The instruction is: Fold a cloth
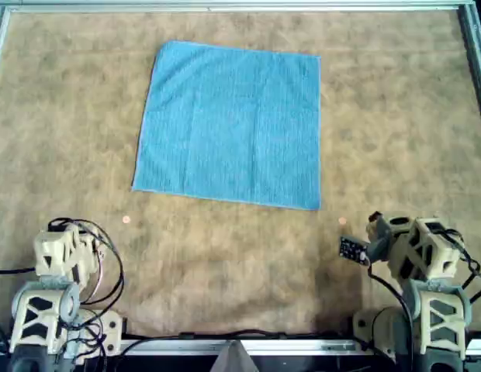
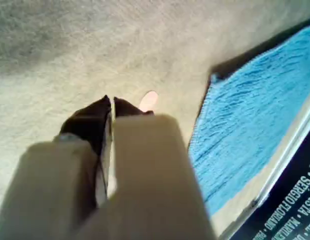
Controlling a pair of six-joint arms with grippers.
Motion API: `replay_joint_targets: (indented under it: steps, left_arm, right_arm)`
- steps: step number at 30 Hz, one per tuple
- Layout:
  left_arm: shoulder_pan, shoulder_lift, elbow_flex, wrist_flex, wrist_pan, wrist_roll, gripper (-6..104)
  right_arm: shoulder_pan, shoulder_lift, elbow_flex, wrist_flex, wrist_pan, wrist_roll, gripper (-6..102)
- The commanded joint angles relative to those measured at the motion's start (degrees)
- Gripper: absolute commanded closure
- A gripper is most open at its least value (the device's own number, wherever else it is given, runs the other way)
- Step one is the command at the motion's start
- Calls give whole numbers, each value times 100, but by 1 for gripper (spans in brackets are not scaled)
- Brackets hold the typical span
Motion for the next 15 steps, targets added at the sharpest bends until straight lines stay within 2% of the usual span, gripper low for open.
replay_joint_targets:
  steps: [1,3,5,8,9,11,12,15]
  left_arm:
    - [-132,18,-448,-141,-26,26,80]
    - [-123,18,-554,-132,-35,-35,67]
    - [-132,18,-571,-132,-35,26,56]
    - [-132,18,-589,-132,-35,26,44]
    - [-132,18,-589,-132,-26,-35,41]
    - [-141,18,-615,-132,-26,-44,37]
    - [-141,18,-650,-132,-26,35,36]
    - [-141,18,-1063,-132,-26,35,36]
  right_arm:
    - [53,237,-141,-668,-53,53,78]
    - [53,237,-246,-879,-53,53,66]
    - [53,237,-299,-1020,-53,-18,55]
    - [35,237,-299,-1063,-44,53,42]
    - [44,237,-308,-1063,-44,-18,39]
    - [62,237,-334,-1055,-53,-35,36]
    - [97,237,-343,-1063,-62,-35,35]
    - [475,237,-404,-984,-185,-44,34]
